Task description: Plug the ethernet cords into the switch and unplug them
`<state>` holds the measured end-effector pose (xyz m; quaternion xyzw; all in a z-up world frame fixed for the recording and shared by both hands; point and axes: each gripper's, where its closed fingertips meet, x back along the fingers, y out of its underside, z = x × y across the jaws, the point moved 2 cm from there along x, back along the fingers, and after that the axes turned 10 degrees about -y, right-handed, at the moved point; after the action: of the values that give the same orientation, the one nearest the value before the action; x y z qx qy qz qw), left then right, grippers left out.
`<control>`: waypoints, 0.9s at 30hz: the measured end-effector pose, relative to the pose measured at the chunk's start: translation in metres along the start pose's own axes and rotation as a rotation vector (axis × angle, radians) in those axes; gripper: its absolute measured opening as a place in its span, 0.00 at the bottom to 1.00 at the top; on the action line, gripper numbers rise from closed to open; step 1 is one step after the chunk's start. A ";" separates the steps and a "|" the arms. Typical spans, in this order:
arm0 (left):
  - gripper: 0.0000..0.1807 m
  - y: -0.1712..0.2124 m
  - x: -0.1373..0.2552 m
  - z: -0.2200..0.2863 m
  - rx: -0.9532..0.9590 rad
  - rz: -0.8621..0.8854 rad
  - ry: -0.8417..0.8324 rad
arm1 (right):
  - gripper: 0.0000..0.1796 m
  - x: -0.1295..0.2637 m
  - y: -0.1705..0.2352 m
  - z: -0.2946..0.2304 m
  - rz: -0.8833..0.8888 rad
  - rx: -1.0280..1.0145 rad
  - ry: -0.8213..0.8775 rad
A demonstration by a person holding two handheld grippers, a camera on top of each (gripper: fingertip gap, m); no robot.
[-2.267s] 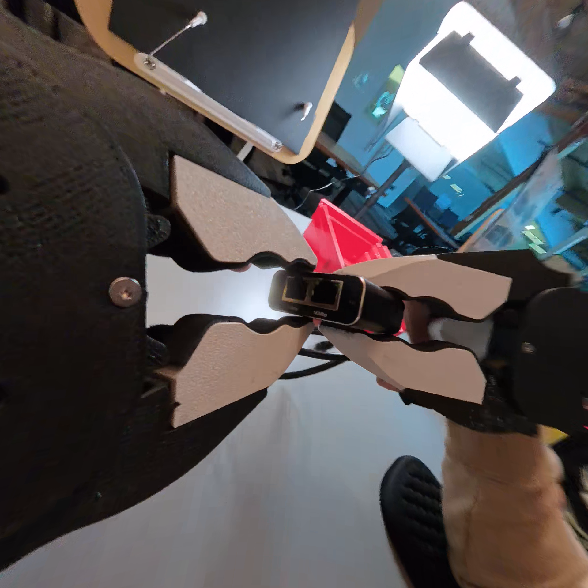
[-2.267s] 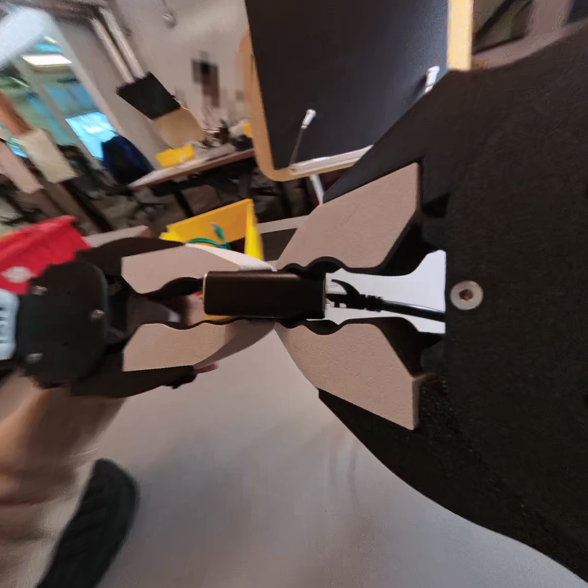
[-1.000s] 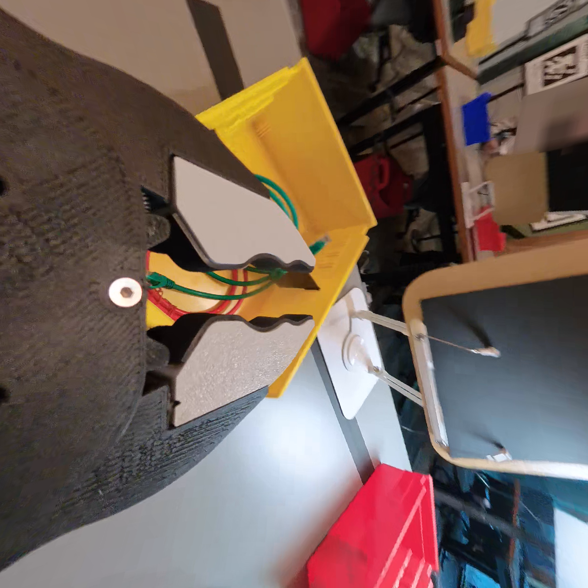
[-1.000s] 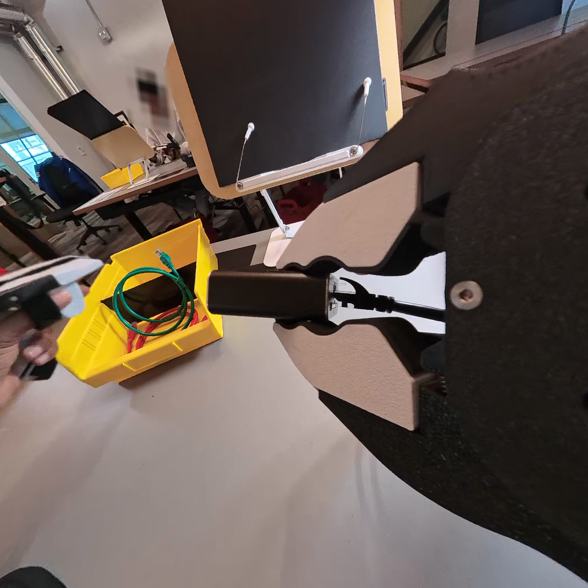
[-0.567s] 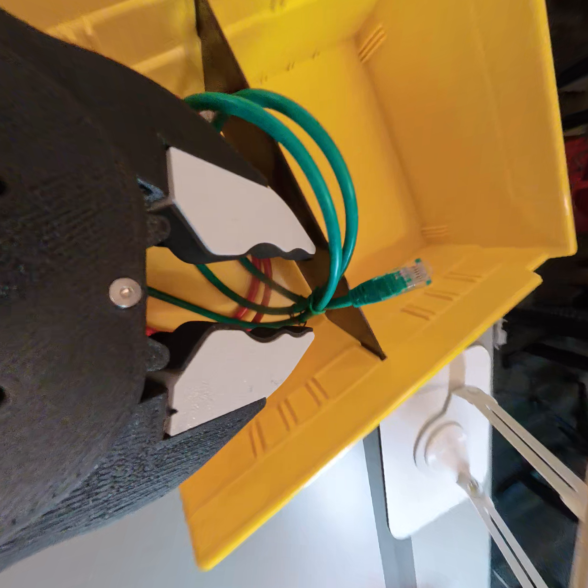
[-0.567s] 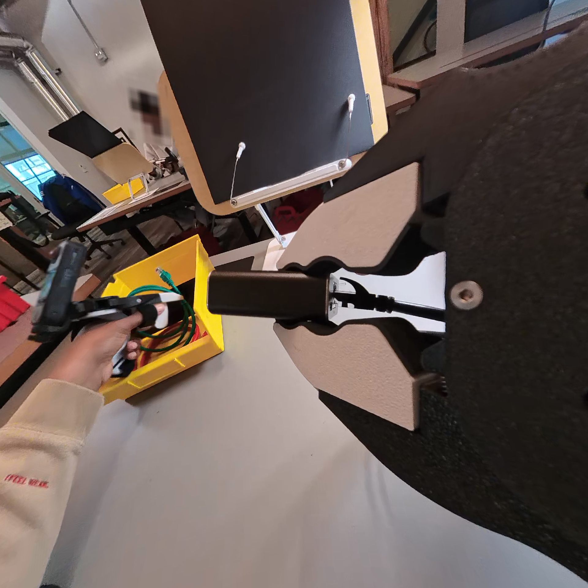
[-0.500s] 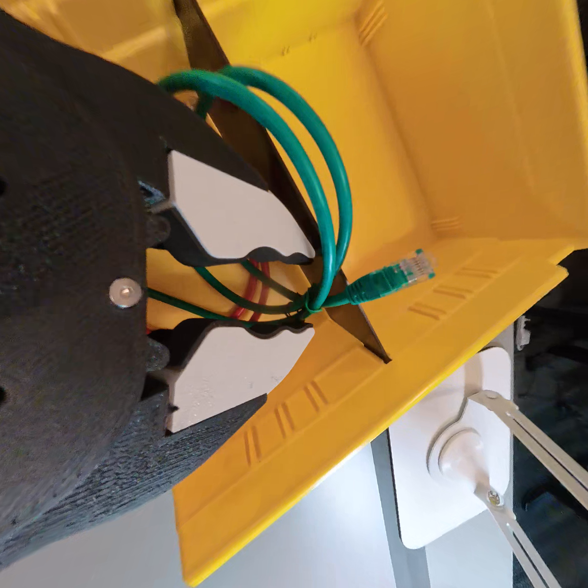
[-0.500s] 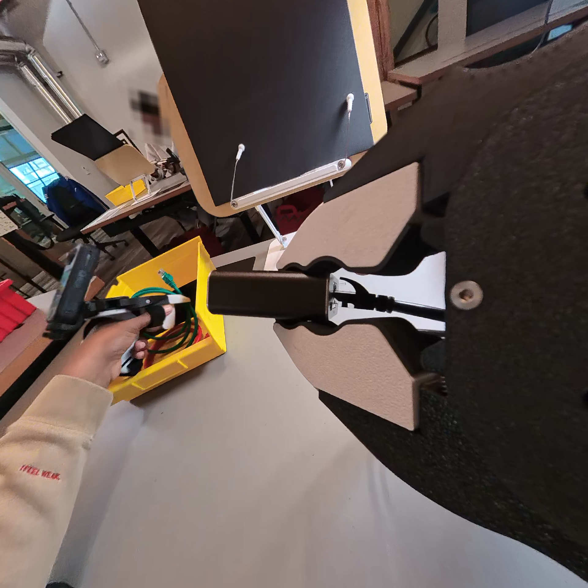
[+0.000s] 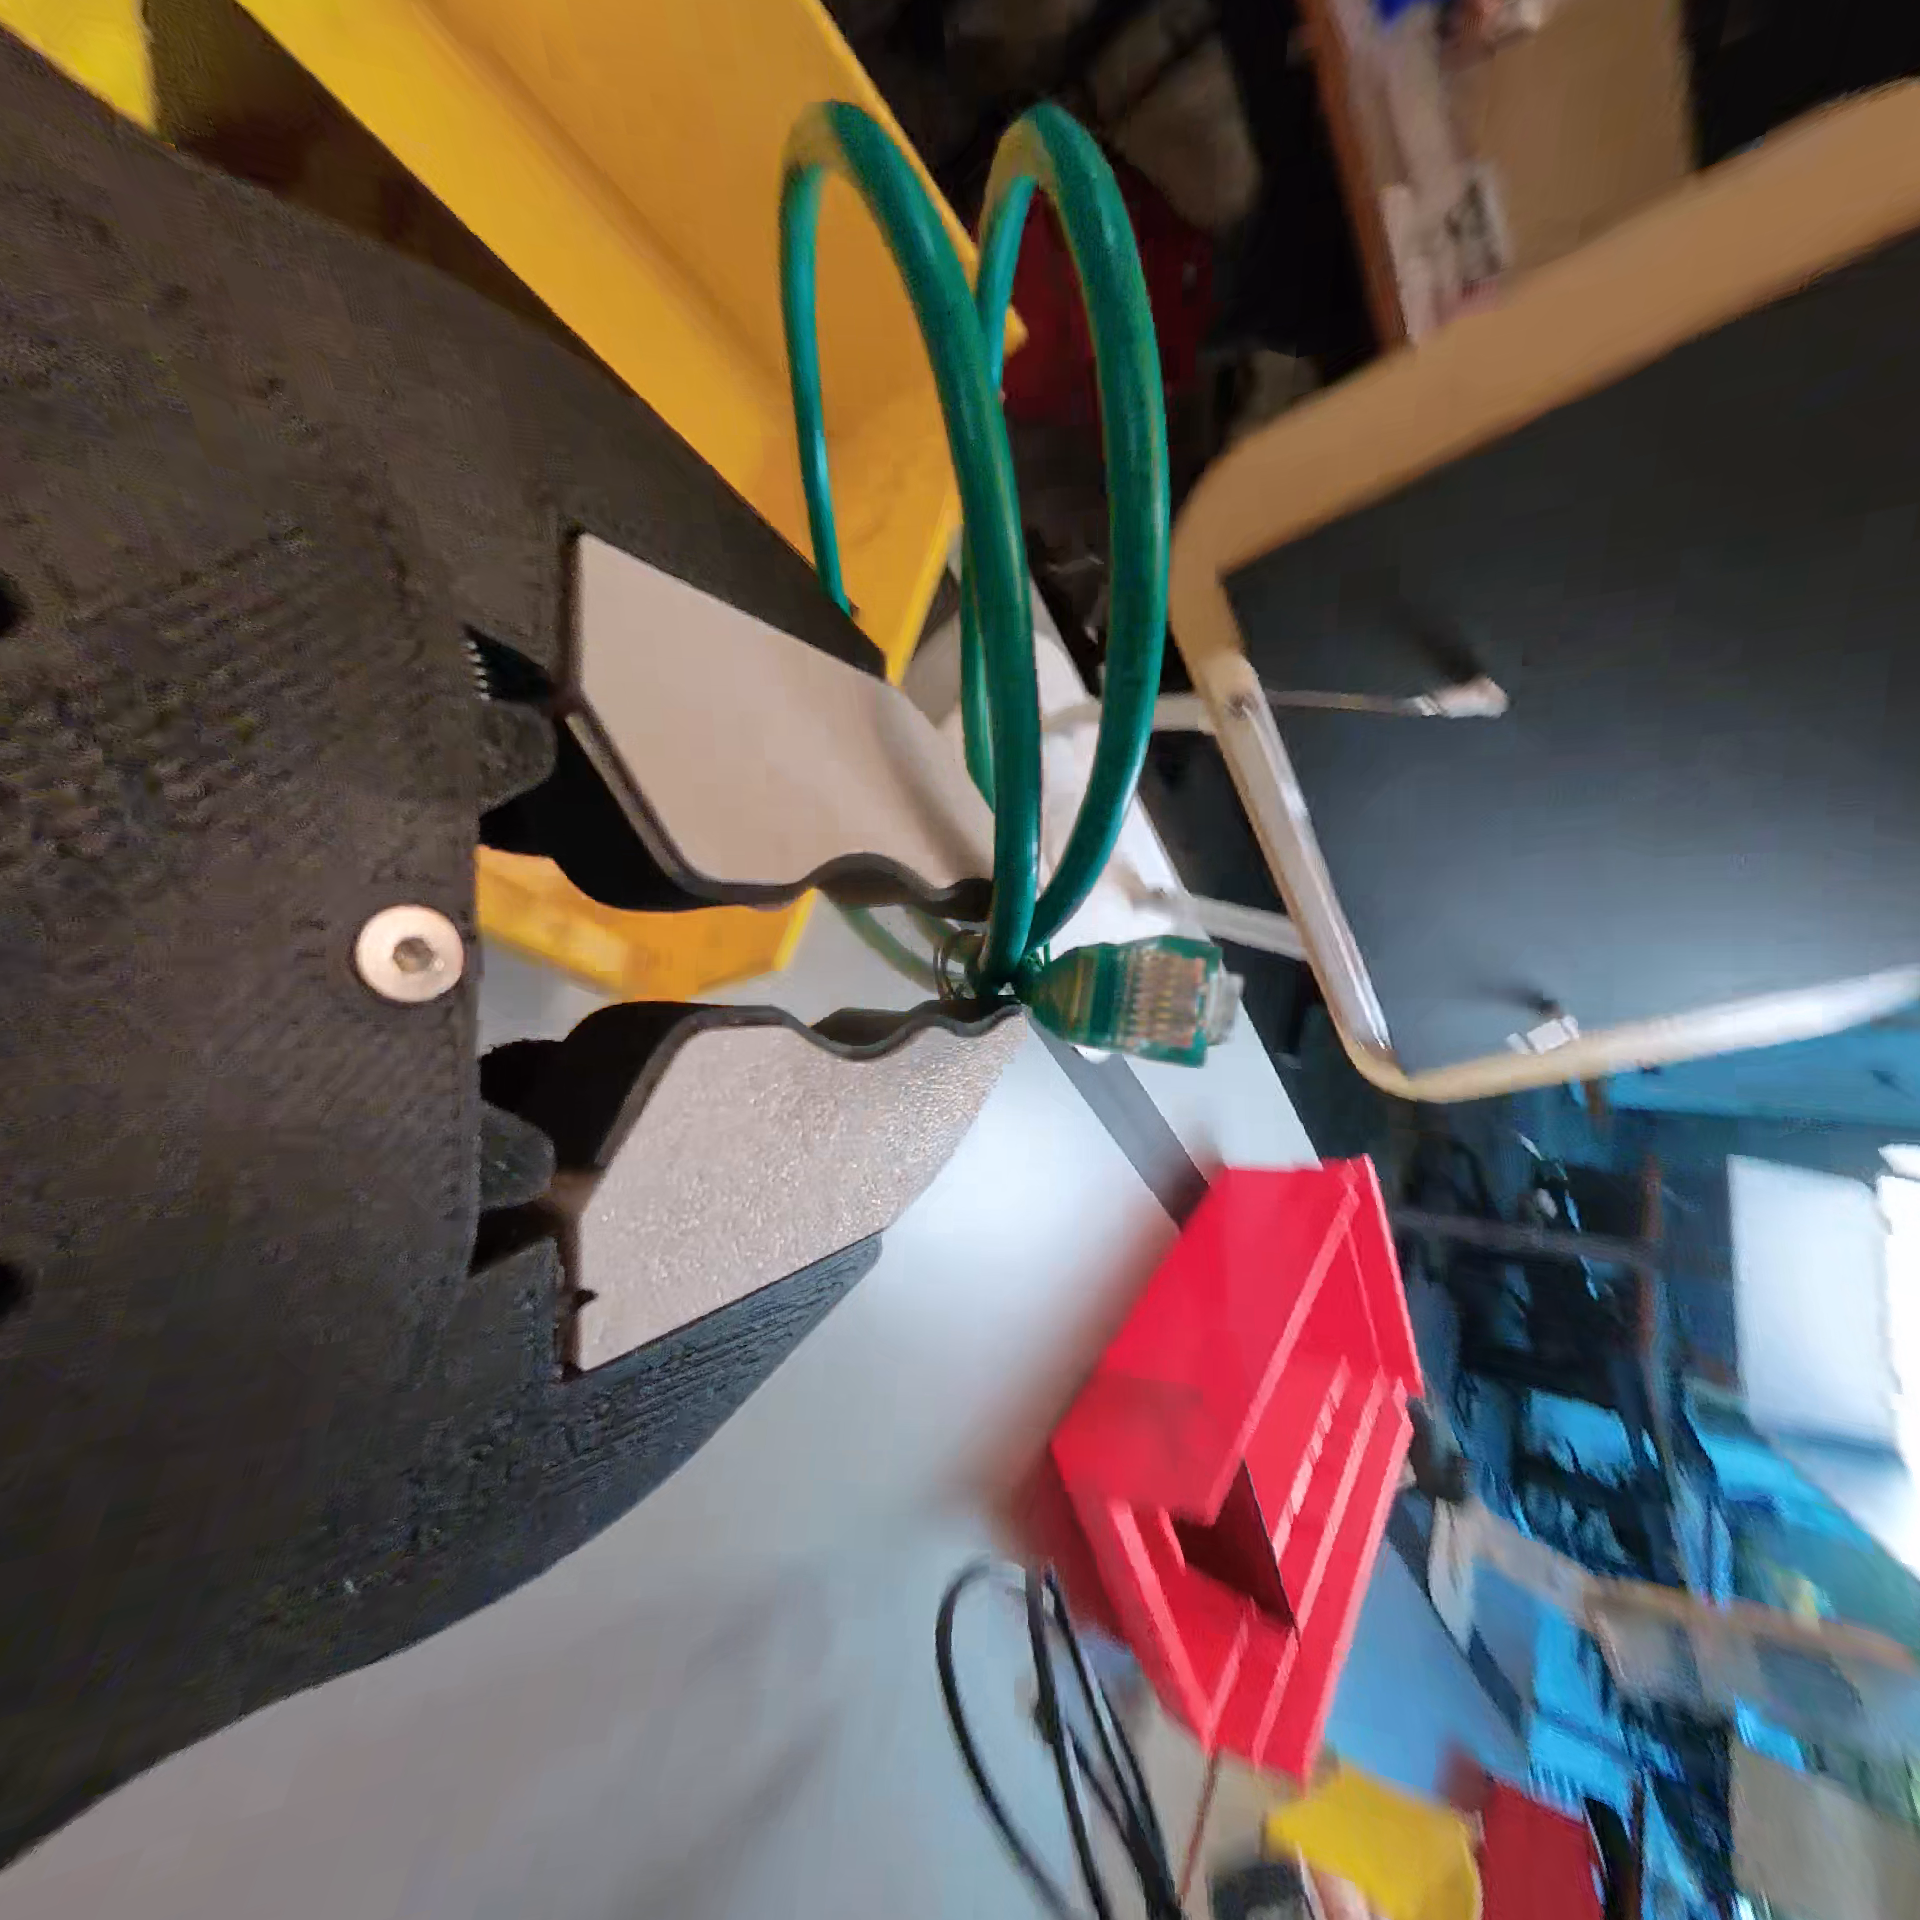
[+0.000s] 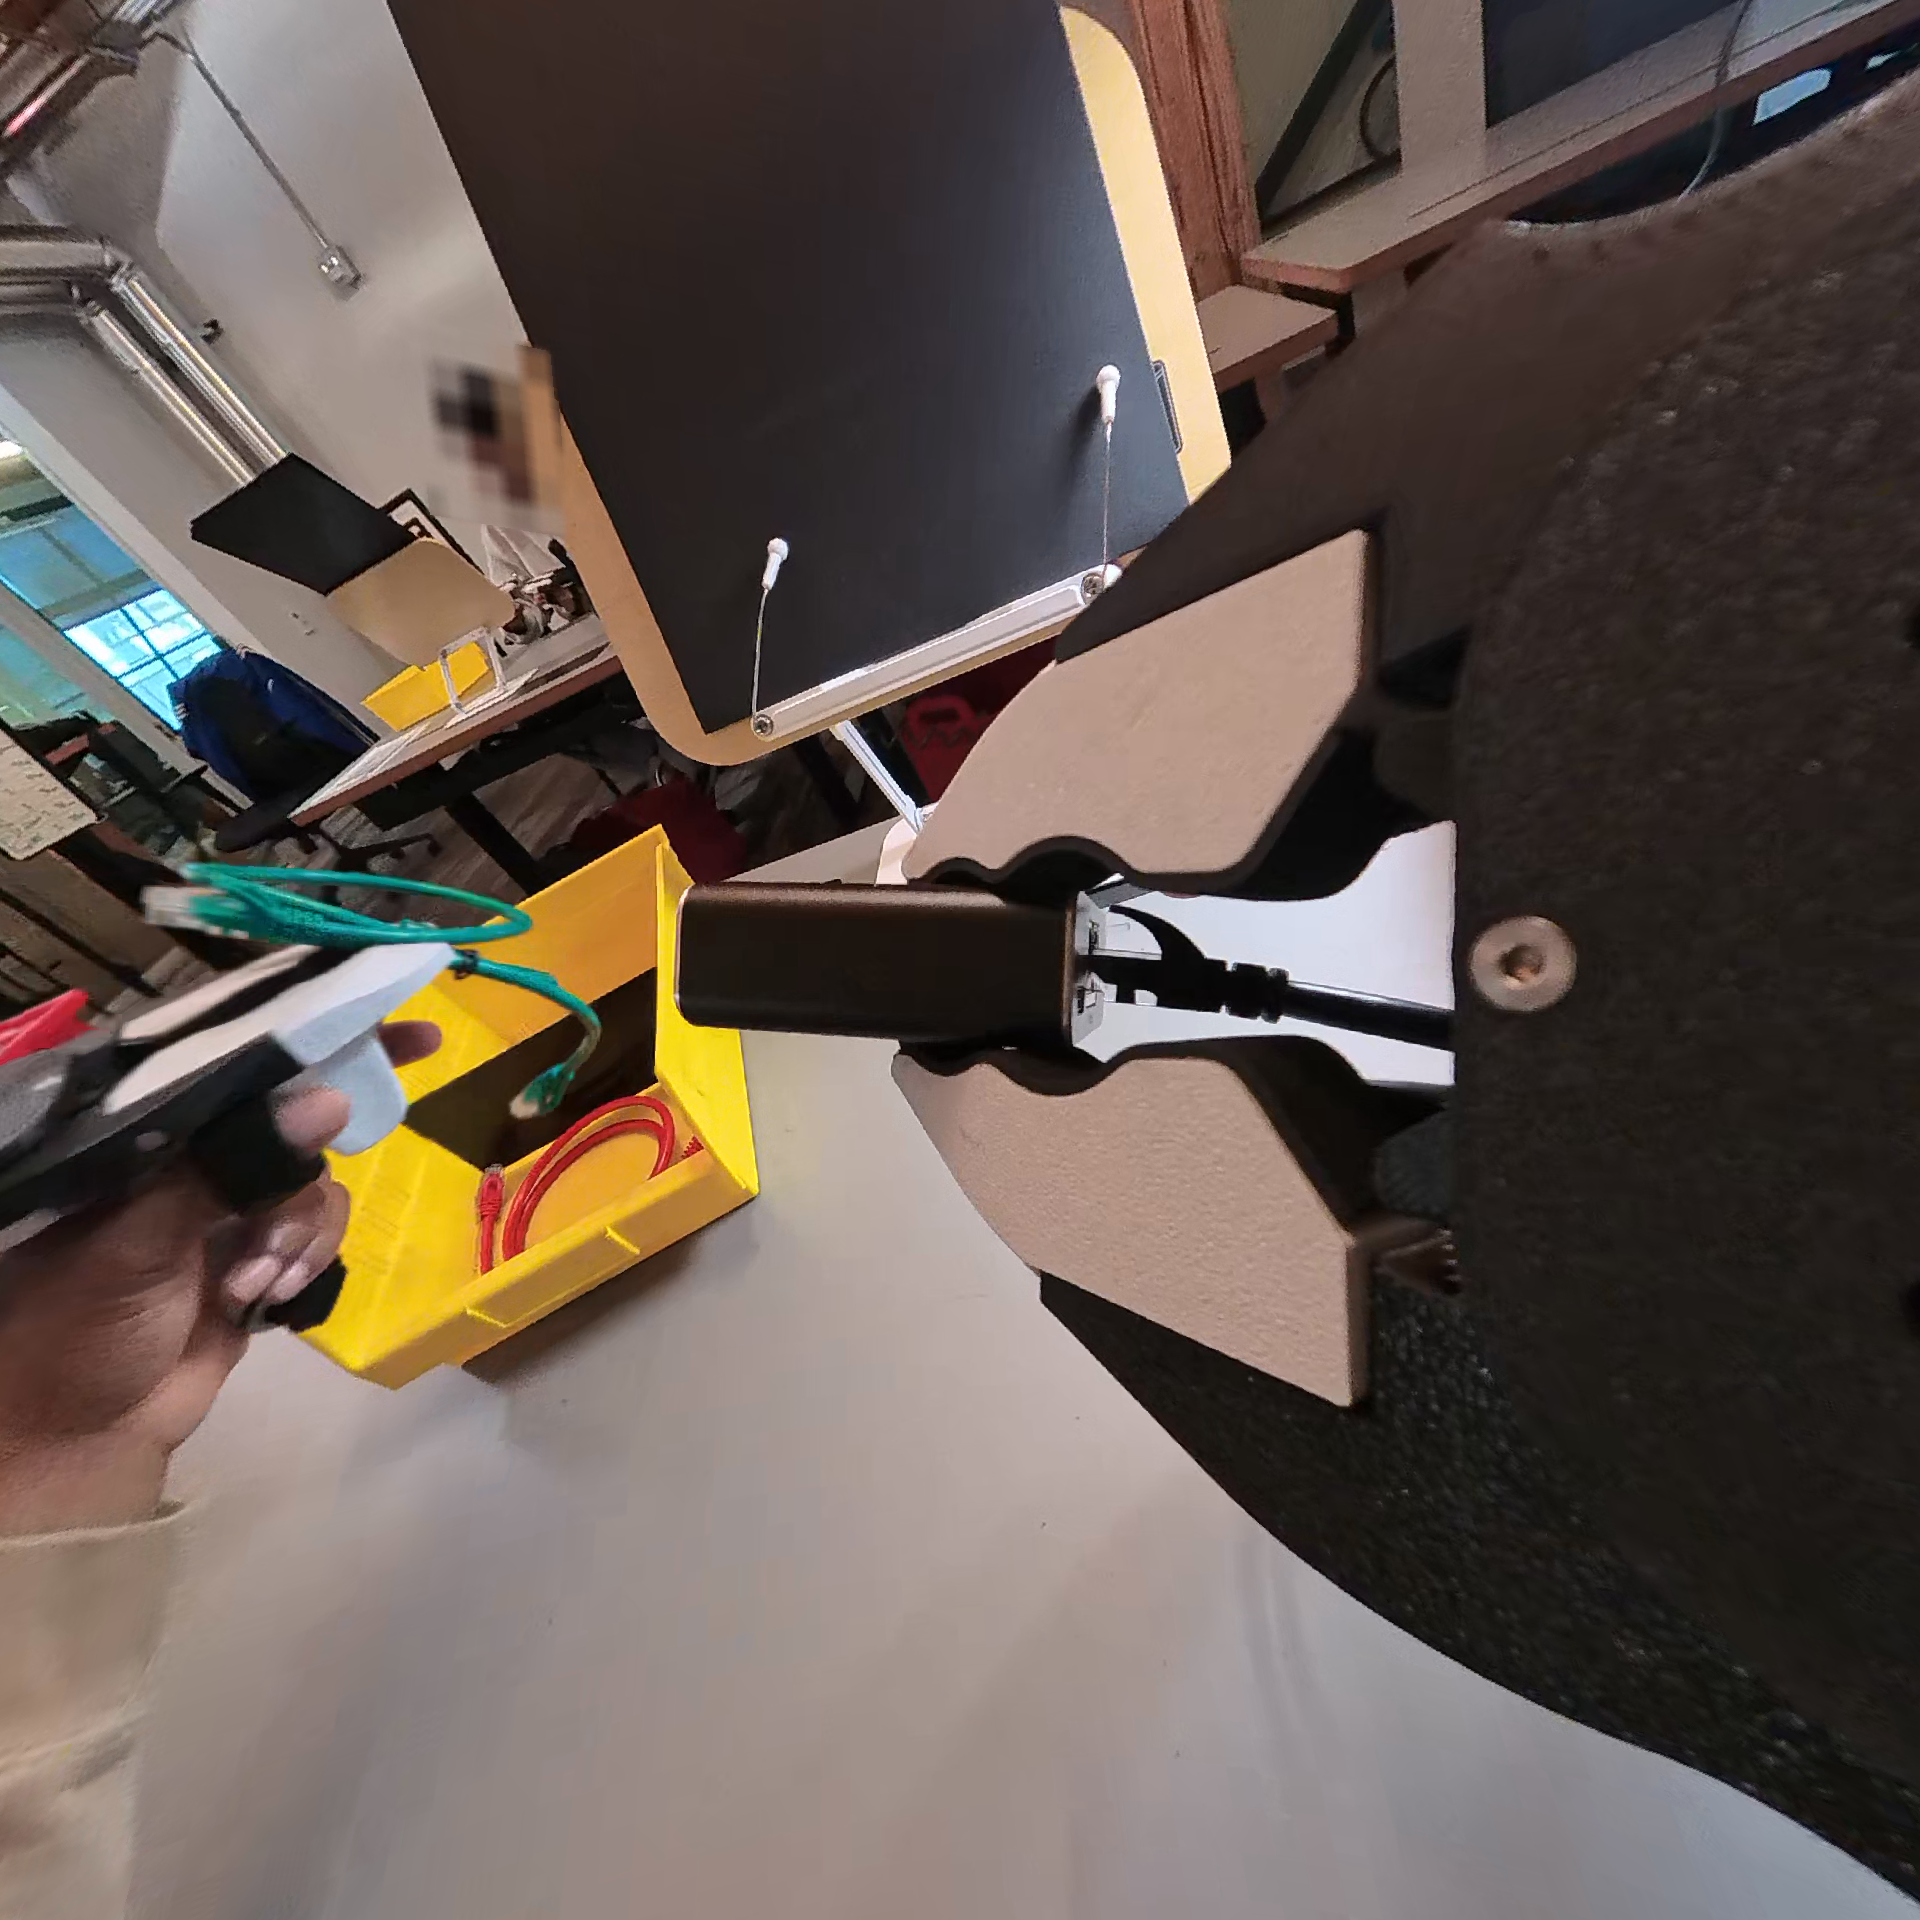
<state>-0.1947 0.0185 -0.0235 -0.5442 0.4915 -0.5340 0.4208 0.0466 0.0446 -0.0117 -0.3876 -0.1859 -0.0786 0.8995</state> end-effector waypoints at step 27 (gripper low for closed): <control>0.08 0.087 0.041 0.174 -0.379 -0.642 0.600 | 0.14 0.016 0.013 0.015 -0.024 -0.033 0.036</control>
<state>-0.0314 -0.0476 -0.1148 -0.5577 0.4870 -0.6714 -0.0327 0.0606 0.0647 -0.0043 -0.3984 -0.1731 -0.0995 0.8952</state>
